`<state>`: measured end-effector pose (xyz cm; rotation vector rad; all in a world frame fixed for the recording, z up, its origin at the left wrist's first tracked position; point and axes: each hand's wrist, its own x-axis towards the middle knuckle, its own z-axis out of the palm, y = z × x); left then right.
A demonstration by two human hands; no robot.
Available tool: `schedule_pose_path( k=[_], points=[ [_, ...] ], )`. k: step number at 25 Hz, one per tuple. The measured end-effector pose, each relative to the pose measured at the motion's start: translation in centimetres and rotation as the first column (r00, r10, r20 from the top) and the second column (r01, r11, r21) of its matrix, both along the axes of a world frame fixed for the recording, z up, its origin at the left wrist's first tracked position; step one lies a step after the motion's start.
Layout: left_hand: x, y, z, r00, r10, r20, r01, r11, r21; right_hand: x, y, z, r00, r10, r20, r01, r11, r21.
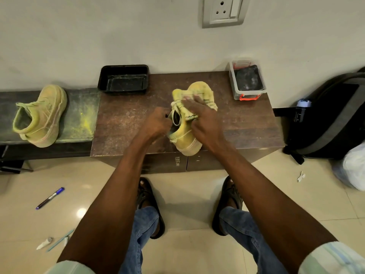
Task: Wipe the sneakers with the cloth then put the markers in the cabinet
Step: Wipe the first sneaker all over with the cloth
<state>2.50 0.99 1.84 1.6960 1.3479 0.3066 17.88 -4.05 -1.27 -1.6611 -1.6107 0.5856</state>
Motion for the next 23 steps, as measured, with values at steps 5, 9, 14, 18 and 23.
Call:
schedule_pose_path(
  k=[5,9,14,18,23],
  points=[
    [-0.5,-0.1,-0.4,1.000,-0.024,0.021,0.024,1.000,-0.010,3.4,0.1,-1.3,0.937,-0.350,0.004,0.350,0.935,-0.048],
    [-0.3,-0.1,-0.4,0.983,0.182,0.034,-0.182,0.983,-0.005,-0.2,-0.9,-0.2,0.990,-0.101,-0.095,0.106,0.993,0.043],
    [-0.7,0.9,-0.9,0.892,0.444,0.089,-0.434,0.894,-0.115,1.4,-0.7,-1.3,0.998,-0.055,-0.030,0.055,0.998,0.002],
    [-1.1,1.5,-1.1,0.867,0.494,0.060,-0.482,0.864,-0.148,-1.7,-2.9,-1.1,0.997,0.049,0.067,-0.051,0.998,0.025],
    [-1.5,1.7,-0.9,0.853,0.521,0.022,-0.511,0.843,-0.168,-0.1,-3.5,-2.4,0.992,-0.009,0.128,0.011,1.000,-0.017]
  ],
)
